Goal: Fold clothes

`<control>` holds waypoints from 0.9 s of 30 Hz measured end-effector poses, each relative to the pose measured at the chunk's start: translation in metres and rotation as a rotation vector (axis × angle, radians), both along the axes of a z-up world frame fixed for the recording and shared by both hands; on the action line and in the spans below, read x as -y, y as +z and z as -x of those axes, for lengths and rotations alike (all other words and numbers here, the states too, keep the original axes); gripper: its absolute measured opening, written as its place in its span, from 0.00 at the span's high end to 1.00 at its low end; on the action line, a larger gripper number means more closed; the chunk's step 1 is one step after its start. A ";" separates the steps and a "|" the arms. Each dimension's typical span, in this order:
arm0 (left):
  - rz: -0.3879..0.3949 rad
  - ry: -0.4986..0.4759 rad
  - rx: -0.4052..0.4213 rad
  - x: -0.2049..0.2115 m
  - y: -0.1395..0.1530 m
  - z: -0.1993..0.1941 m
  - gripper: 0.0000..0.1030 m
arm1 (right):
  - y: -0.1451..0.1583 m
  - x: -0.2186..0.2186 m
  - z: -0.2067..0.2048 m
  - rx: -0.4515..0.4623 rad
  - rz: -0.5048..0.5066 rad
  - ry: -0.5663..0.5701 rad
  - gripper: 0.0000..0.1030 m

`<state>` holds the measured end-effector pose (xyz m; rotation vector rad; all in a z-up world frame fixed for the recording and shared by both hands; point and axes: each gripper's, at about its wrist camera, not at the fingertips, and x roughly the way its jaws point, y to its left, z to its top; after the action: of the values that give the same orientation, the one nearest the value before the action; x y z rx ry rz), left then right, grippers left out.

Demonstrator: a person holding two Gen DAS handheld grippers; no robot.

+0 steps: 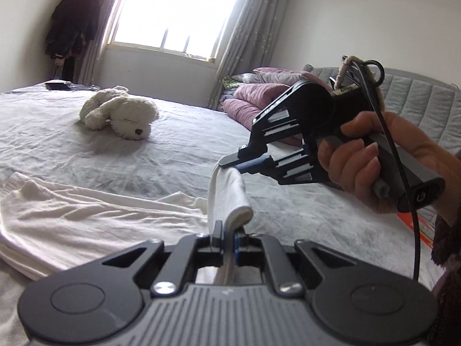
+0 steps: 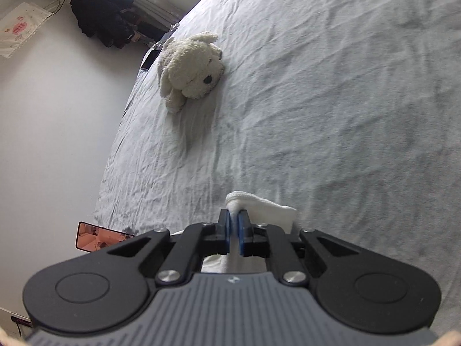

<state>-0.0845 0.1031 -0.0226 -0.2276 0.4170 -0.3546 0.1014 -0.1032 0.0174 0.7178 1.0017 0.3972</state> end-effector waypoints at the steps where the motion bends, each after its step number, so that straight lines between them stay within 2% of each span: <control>1: 0.017 0.020 -0.008 -0.008 -0.001 -0.001 0.95 | 0.001 -0.009 -0.002 0.006 0.003 0.010 0.91; 8: 0.150 0.170 -0.079 -0.065 -0.010 -0.009 0.95 | -0.005 -0.069 -0.020 0.024 0.017 0.079 0.91; 15: 0.231 0.335 -0.130 -0.115 -0.020 -0.010 0.95 | -0.018 -0.131 -0.031 0.040 0.019 0.157 0.91; 23: 0.301 0.484 -0.190 -0.156 -0.026 -0.006 0.95 | -0.034 -0.183 -0.040 0.025 0.000 0.217 0.91; 27: 0.294 0.518 -0.199 -0.161 -0.023 -0.003 0.95 | -0.038 -0.198 -0.042 0.018 -0.002 0.239 0.91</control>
<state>-0.0812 0.2640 -0.0459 -0.6467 0.4836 0.1212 0.1433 0.0948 -0.0210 0.5965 1.0741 0.6116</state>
